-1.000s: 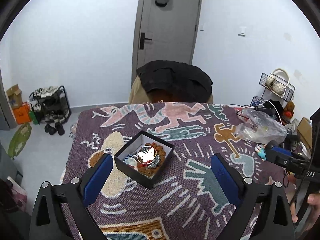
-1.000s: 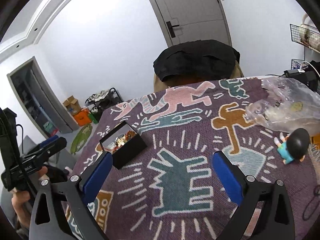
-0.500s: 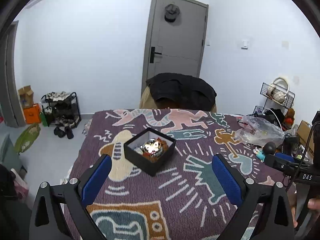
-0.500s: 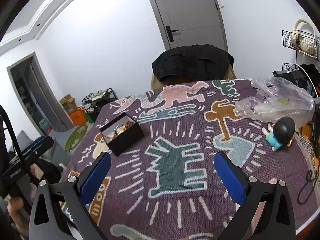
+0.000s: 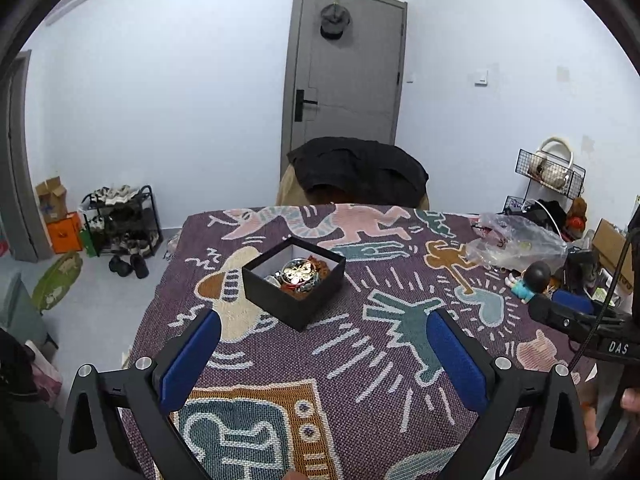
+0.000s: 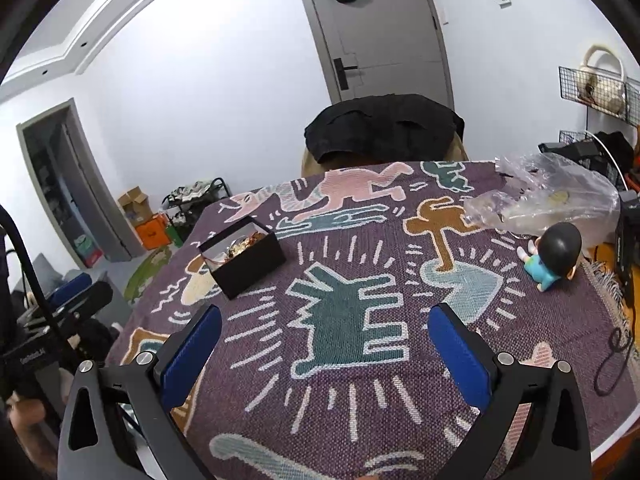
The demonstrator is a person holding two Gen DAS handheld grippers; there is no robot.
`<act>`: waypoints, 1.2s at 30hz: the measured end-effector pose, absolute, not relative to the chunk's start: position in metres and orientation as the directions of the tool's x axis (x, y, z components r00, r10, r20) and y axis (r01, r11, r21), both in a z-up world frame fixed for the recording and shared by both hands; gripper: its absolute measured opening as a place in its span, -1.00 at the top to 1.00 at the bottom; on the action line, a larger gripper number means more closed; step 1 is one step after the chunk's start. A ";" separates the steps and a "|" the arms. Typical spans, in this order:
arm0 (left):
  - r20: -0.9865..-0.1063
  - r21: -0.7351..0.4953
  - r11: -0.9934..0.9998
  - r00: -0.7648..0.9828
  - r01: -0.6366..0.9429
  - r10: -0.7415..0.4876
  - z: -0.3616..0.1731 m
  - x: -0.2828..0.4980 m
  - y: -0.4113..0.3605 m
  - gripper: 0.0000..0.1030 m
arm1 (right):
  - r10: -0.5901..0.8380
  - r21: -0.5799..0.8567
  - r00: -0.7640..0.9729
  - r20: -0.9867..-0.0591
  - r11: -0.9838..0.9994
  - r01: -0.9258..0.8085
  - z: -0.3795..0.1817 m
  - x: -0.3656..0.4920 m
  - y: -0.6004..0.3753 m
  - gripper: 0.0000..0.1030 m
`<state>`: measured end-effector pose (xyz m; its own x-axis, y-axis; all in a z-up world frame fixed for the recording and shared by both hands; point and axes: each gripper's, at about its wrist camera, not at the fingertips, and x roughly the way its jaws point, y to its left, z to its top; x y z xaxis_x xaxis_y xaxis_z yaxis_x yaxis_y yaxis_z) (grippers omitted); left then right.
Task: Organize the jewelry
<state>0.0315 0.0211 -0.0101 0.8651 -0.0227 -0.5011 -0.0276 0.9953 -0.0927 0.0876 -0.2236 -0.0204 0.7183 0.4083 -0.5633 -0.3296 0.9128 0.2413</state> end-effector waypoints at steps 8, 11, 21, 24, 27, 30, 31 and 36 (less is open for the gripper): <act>-0.491 -0.086 0.996 0.871 -0.036 -0.011 -0.012 0.029 0.020 -0.99 | 0.410 0.233 0.712 -0.570 0.912 -0.338 -0.023 0.084 -0.219 -1.00; -0.490 -0.073 0.996 0.872 -0.043 0.002 -0.014 0.027 0.018 -0.99 | 0.405 0.227 0.715 -0.570 0.914 -0.337 -0.024 0.084 -0.219 -1.00; -0.486 -0.096 0.995 0.874 -0.036 -0.015 -0.016 0.027 0.019 -0.99 | 0.390 0.240 0.728 -0.564 0.921 -0.307 -0.025 0.086 -0.225 -1.00; -0.485 -0.098 0.994 0.875 -0.037 -0.016 -0.016 0.026 0.020 -0.99 | 0.390 0.242 0.730 -0.561 0.921 -0.306 -0.025 0.085 -0.225 -1.00; -0.485 -0.098 0.994 0.874 -0.036 -0.016 -0.016 0.026 0.020 -0.99 | 0.387 0.240 0.733 -0.559 0.922 -0.304 -0.025 0.085 -0.225 -1.00; -0.486 -0.098 0.994 0.874 -0.037 -0.015 -0.017 0.026 0.020 -0.99 | 0.388 0.240 0.733 -0.558 0.922 -0.304 -0.025 0.085 -0.225 -1.00; -0.486 -0.098 0.995 0.874 -0.036 -0.016 -0.017 0.026 0.020 -0.99 | 0.388 0.240 0.734 -0.558 0.922 -0.304 -0.025 0.085 -0.225 -1.00; -0.491 -0.100 0.995 0.871 -0.030 -0.023 -0.019 0.025 0.019 -0.99 | 0.386 0.241 0.734 -0.558 0.923 -0.302 -0.025 0.085 -0.225 -1.00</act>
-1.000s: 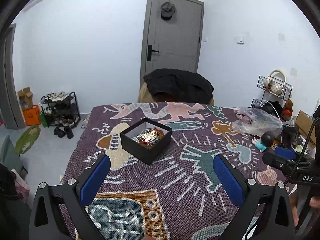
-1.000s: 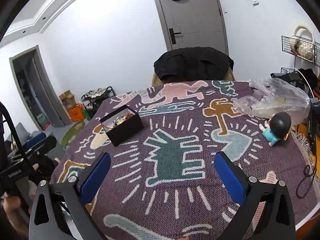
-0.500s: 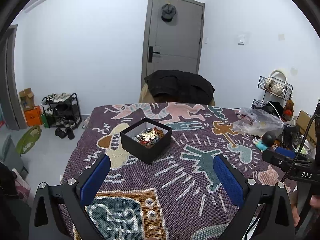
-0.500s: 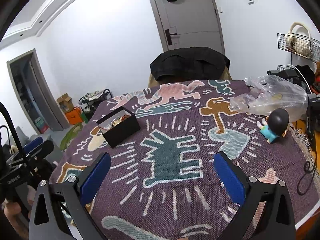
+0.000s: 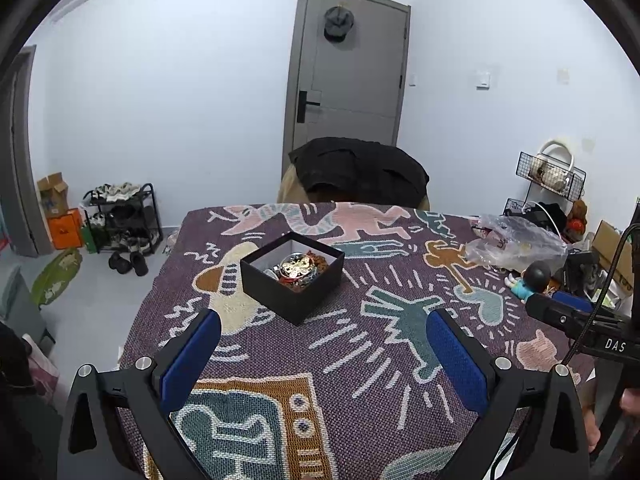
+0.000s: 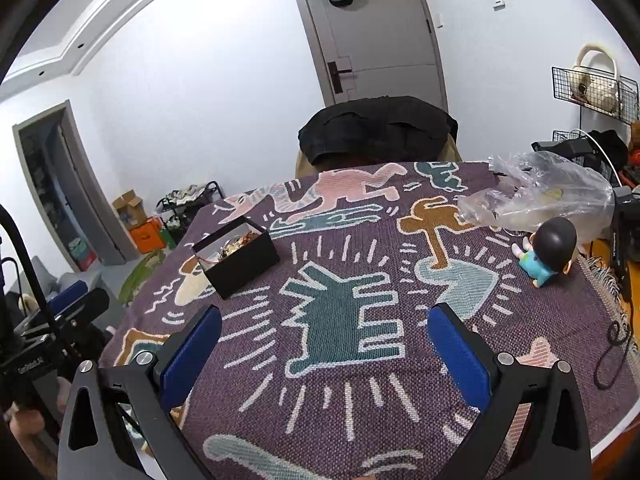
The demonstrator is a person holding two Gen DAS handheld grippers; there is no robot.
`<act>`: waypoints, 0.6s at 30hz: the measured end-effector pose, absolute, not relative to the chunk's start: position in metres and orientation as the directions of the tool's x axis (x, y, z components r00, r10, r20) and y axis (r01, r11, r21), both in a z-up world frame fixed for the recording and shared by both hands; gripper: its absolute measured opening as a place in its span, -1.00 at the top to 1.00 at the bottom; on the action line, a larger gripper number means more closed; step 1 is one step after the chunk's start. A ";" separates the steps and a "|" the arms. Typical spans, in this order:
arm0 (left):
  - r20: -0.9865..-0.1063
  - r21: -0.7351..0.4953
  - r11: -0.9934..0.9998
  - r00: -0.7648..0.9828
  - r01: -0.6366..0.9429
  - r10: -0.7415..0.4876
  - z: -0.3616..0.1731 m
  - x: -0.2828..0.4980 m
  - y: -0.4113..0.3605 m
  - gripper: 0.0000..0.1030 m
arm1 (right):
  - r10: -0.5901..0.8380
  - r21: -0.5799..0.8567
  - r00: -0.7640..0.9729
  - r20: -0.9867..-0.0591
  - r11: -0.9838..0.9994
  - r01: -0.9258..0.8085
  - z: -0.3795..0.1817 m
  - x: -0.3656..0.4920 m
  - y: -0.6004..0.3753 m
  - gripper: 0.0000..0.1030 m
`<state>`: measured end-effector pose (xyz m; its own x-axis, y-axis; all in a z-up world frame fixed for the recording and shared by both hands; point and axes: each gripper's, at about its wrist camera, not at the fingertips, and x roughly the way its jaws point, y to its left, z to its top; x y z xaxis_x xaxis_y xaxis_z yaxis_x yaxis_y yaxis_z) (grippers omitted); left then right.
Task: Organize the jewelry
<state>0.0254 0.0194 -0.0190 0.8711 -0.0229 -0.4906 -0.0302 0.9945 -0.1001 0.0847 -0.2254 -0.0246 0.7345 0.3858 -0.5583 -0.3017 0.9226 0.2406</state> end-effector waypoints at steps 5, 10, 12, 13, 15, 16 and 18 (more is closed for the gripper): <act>-0.494 -0.104 0.994 0.869 -0.022 -0.033 -0.021 0.026 0.017 -0.99 | 0.384 0.246 0.738 -0.555 0.923 -0.295 -0.024 0.085 -0.227 -1.00; -0.500 -0.108 0.994 0.865 -0.021 -0.036 -0.022 0.029 0.016 -0.99 | 0.383 0.249 0.735 -0.559 0.924 -0.291 -0.027 0.087 -0.227 -1.00; -0.499 -0.108 0.994 0.866 -0.021 -0.036 -0.022 0.029 0.016 -0.99 | 0.383 0.249 0.734 -0.561 0.924 -0.291 -0.027 0.088 -0.227 -1.00; -0.499 -0.109 0.994 0.866 -0.022 -0.036 -0.022 0.029 0.016 -0.99 | 0.383 0.249 0.734 -0.561 0.924 -0.291 -0.028 0.088 -0.227 -1.00; -0.499 -0.107 0.994 0.866 -0.020 -0.036 -0.022 0.029 0.017 -0.99 | 0.384 0.250 0.735 -0.559 0.923 -0.292 -0.028 0.088 -0.228 -1.00; -0.498 -0.107 0.994 0.866 -0.021 -0.035 -0.022 0.029 0.016 -0.99 | 0.383 0.250 0.736 -0.559 0.924 -0.291 -0.028 0.088 -0.227 -1.00; -0.497 -0.107 0.994 0.867 -0.023 -0.034 -0.022 0.029 0.016 -0.99 | 0.382 0.250 0.736 -0.559 0.924 -0.289 -0.028 0.088 -0.227 -1.00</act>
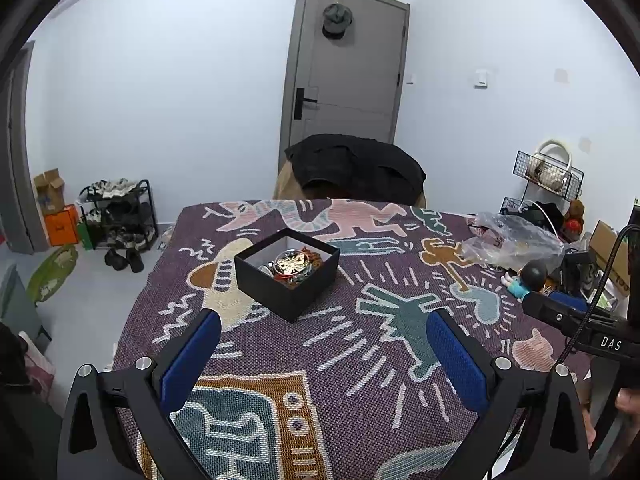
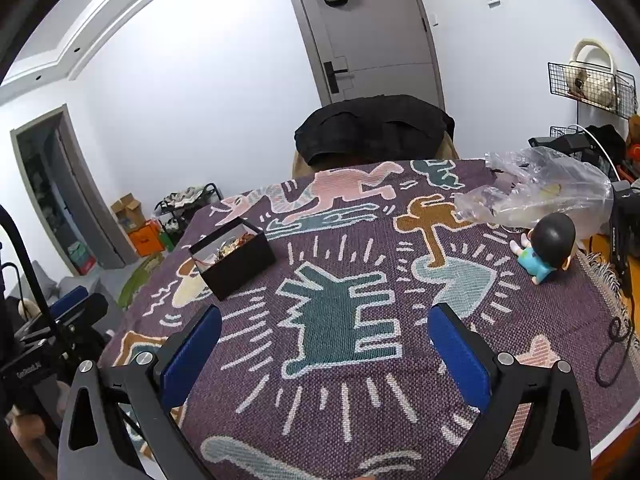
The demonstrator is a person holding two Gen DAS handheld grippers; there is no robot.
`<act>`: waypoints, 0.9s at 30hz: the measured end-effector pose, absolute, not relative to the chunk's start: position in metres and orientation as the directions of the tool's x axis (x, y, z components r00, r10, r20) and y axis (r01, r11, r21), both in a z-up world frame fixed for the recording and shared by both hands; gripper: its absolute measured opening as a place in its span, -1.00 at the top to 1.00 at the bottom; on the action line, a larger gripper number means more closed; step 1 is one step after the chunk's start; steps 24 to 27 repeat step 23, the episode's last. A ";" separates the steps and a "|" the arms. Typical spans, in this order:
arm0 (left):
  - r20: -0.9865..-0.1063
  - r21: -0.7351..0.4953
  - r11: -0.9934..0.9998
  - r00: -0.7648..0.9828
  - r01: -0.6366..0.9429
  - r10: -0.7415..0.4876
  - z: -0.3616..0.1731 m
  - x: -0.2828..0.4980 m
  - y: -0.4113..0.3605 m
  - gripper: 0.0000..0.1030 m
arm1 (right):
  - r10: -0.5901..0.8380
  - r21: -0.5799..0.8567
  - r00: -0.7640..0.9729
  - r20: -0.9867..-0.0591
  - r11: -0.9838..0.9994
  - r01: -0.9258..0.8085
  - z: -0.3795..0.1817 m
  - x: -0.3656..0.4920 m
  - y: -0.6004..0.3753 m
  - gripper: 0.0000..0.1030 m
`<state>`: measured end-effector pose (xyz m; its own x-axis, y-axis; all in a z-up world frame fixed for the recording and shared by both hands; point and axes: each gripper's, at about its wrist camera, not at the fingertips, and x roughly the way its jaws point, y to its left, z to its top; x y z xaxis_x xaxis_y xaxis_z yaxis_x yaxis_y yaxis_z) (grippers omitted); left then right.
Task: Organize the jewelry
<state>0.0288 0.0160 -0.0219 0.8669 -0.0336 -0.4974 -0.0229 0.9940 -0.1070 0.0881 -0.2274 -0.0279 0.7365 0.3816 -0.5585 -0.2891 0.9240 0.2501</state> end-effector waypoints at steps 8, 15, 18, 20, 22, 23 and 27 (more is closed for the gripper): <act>-0.499 -0.111 0.994 0.866 -0.023 -0.036 -0.022 0.029 0.014 -0.99 | 0.382 0.252 0.738 -0.556 0.924 -0.288 -0.027 0.088 -0.229 -1.00; -0.500 -0.105 0.994 0.865 -0.019 -0.036 -0.022 0.028 0.011 -0.99 | 0.378 0.250 0.738 -0.559 0.925 -0.286 -0.028 0.088 -0.229 -1.00; -0.505 -0.105 0.994 0.863 -0.018 -0.038 -0.022 0.029 0.011 -0.99 | 0.378 0.249 0.737 -0.560 0.926 -0.285 -0.029 0.088 -0.229 -1.00; -0.505 -0.106 0.994 0.862 -0.015 -0.040 -0.022 0.029 0.011 -0.99 | 0.378 0.250 0.736 -0.561 0.925 -0.285 -0.030 0.088 -0.229 -1.00; -0.504 -0.102 0.995 0.863 -0.017 -0.037 -0.022 0.029 0.010 -0.99 | 0.378 0.250 0.736 -0.561 0.925 -0.285 -0.029 0.088 -0.229 -1.00; -0.503 -0.100 0.995 0.864 -0.020 -0.033 -0.022 0.029 0.011 -0.99 | 0.379 0.251 0.736 -0.562 0.925 -0.284 -0.029 0.088 -0.229 -1.00; -0.503 -0.100 0.995 0.864 -0.020 -0.033 -0.022 0.029 0.011 -0.99 | 0.379 0.251 0.736 -0.562 0.925 -0.284 -0.029 0.088 -0.229 -1.00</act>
